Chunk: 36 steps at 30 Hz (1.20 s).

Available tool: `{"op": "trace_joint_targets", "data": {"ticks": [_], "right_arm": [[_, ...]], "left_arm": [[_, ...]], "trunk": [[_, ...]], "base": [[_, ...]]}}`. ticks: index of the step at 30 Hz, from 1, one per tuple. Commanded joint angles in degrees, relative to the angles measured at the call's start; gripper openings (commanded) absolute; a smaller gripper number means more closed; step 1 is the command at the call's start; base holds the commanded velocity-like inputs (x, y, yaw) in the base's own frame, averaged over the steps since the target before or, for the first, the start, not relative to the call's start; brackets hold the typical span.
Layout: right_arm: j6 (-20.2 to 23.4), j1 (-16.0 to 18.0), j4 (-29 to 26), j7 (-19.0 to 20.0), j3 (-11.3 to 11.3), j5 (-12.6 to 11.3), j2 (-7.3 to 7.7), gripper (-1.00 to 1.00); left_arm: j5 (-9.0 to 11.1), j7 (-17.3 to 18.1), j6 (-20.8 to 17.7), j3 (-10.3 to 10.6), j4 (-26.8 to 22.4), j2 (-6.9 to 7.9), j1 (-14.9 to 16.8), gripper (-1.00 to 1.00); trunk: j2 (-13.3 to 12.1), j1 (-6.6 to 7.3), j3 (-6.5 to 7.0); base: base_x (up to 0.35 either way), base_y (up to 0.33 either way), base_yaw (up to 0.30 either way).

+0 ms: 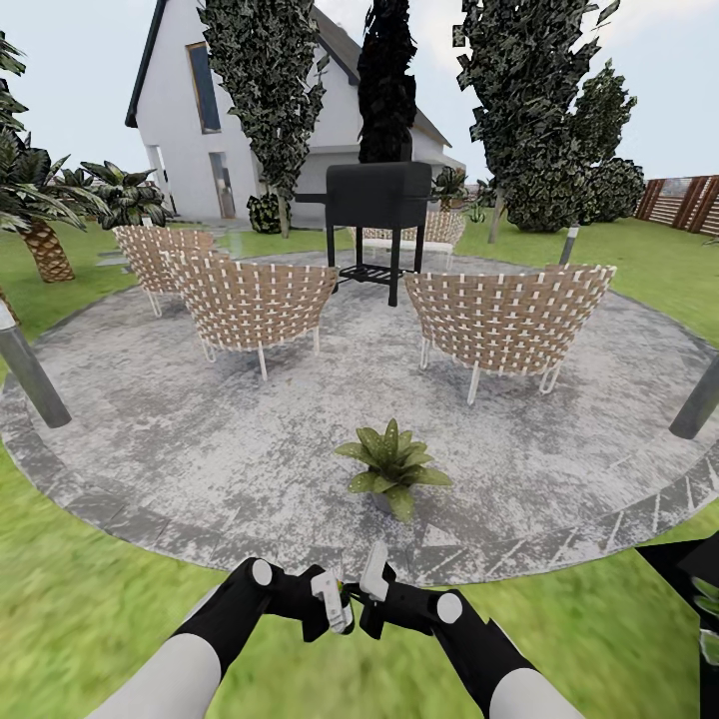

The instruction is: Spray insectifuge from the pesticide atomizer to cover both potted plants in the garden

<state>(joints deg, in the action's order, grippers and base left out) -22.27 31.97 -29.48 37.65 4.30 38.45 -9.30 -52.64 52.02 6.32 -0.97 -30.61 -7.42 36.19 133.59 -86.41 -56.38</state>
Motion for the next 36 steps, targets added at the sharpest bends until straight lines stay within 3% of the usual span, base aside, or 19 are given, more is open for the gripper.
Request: {"op": "trace_joint_targets", "data": {"ticks": [1, 8, 12, 14, 21, 24, 25, 28, 30, 32, 35, 36], "right_arm": [[-0.3, 0.0, -0.1, 0.0, -0.1, 0.6, -0.01, -1.0], [-0.3, 0.0, -0.1, 0.0, -0.1, 0.6, -0.01, -1.0], [-0.3, 0.0, 0.0, 0.0, -0.1, 0.6, -0.01, -1.0], [-0.3, 0.0, 0.0, 0.0, -0.1, 0.6, -0.01, -1.0], [-0.3, 0.0, 0.0, -0.1, -0.2, 0.8, 0.14, -1.0], [-0.3, 0.0, 0.0, -0.1, -0.2, 0.8, 0.31, -1.0], [-0.3, 0.0, 0.1, -0.2, -0.2, 0.8, 0.41, 1.0], [-0.4, 0.0, 1.9, -0.4, -0.4, 0.8, 0.57, 1.0], [-0.3, 0.0, 2.9, -0.6, -0.7, 0.8, 0.79, 1.0], [-0.4, 0.0, 3.1, -1.6, -0.7, 0.8, 2.26, 1.0], [-0.5, -0.1, 6.9, -8.9, -0.8, 0.5, 6.05, 1.0], [-0.5, -0.1, 10.6, -13.7, -0.8, 0.3, 7.33, 1.0]], "left_arm": [[-0.6, 0.1, 0.6, -0.1, -0.1, -0.01, 0.0, -1.0], [-0.5, 0.1, 0.8, -0.1, 0.2, 0.12, 0.0, -1.0], [-1.0, 0.0, 0.8, 0.0, 0.9, 1.28, -0.3, -1.0], [-1.2, 0.0, 0.8, 0.1, 0.9, 3.32, -0.5, -1.0], [-1.3, -0.1, 0.8, 0.2, 0.9, 12.56, -1.0, -1.0], [-1.2, -0.1, 0.9, -0.1, 0.9, 15.26, -2.7, -1.0], [-1.0, -0.3, 0.9, -0.1, 0.9, 16.05, -3.2, -1.0], [-0.7, -3.3, 0.9, -0.2, 1.1, 17.32, -4.6, -1.0], [-0.5, -8.2, 0.7, -0.4, 2.0, 17.63, -5.4, -1.0], [0.3, -12.4, 0.7, -2.0, 3.5, 17.67, -5.6, -1.0], [3.5, -18.5, 0.8, -7.4, 5.8, 17.55, -5.7, -1.0], [5.5, -20.3, 0.9, -9.8, 7.1, 17.49, -5.8, -1.0]], "trunk": [[0.0, 0.01, -0.05], [0.0, 0.01, -0.05], [0.0, 0.01, -0.05], [0.0, 0.01, -0.05], [0.0, 0.01, -0.05], [0.0, 0.01, -0.05], [0.0, 0.01, -0.05], [0.0, 0.01, -0.05], [0.0, 0.01, -0.05], [0.0, 0.01, -0.05], [0.0, 0.01, -0.05], [0.0, 0.01, -0.05]], "base": [[0.0, 0.0, 0.0], [0.0, 0.0, 0.0], [0.0, 0.0, 0.0], [0.0, 0.0, 0.0], [0.0, 0.0, 0.0], [0.0, 0.0, 0.0], [0.0, 0.0, 0.0], [0.0, 0.0, 0.0], [0.0, 0.0, 0.0], [0.0, 0.0, 0.0], [0.0, 0.0, 0.0], [0.0, 0.0, 0.0]]}}
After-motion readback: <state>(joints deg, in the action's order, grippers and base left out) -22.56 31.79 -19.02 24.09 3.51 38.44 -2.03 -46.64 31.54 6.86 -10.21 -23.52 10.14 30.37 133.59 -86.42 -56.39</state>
